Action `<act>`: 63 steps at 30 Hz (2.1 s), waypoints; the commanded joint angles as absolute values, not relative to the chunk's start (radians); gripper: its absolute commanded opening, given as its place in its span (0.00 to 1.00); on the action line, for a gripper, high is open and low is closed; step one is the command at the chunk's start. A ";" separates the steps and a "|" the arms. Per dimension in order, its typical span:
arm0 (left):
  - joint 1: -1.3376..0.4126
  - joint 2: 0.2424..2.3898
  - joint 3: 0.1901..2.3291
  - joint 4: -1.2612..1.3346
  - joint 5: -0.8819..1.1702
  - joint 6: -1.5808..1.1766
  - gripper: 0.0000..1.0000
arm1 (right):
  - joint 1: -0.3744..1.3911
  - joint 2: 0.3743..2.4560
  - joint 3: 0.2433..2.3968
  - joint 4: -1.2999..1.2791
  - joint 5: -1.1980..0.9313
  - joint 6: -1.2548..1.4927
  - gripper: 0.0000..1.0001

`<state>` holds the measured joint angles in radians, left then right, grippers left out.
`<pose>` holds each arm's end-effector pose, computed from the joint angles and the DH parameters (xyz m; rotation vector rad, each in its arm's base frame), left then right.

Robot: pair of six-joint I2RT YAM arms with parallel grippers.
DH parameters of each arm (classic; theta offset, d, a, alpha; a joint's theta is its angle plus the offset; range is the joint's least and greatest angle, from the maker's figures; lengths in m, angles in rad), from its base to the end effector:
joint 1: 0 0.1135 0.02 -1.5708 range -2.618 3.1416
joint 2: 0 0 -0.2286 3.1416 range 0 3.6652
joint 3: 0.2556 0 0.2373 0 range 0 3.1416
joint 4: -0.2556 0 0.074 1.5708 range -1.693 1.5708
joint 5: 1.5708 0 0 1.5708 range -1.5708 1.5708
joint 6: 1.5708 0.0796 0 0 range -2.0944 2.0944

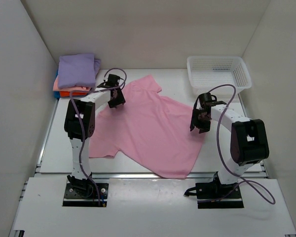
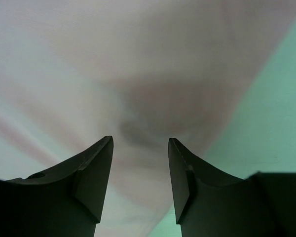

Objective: Fold and stack the t-shirts
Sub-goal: Flatten out the tshirt

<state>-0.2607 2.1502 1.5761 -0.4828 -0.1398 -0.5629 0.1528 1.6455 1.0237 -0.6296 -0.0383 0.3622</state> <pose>0.4335 -0.1042 0.0974 -0.4410 2.5772 -0.1072 0.3028 0.0497 0.1107 0.2879 2.8229 0.1689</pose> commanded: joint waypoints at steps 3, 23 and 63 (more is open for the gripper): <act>-0.281 2.111 1.543 -0.644 -0.233 -0.476 0.59 | 0.162 1.732 1.133 -0.676 -0.003 0.337 0.48; -0.176 1.832 1.317 -0.512 -0.178 -0.489 0.59 | 0.262 2.138 1.810 -0.876 0.202 0.235 0.48; -0.235 1.947 1.273 -0.540 -0.106 -0.465 0.64 | 0.334 1.425 0.655 -0.487 -0.086 0.502 0.12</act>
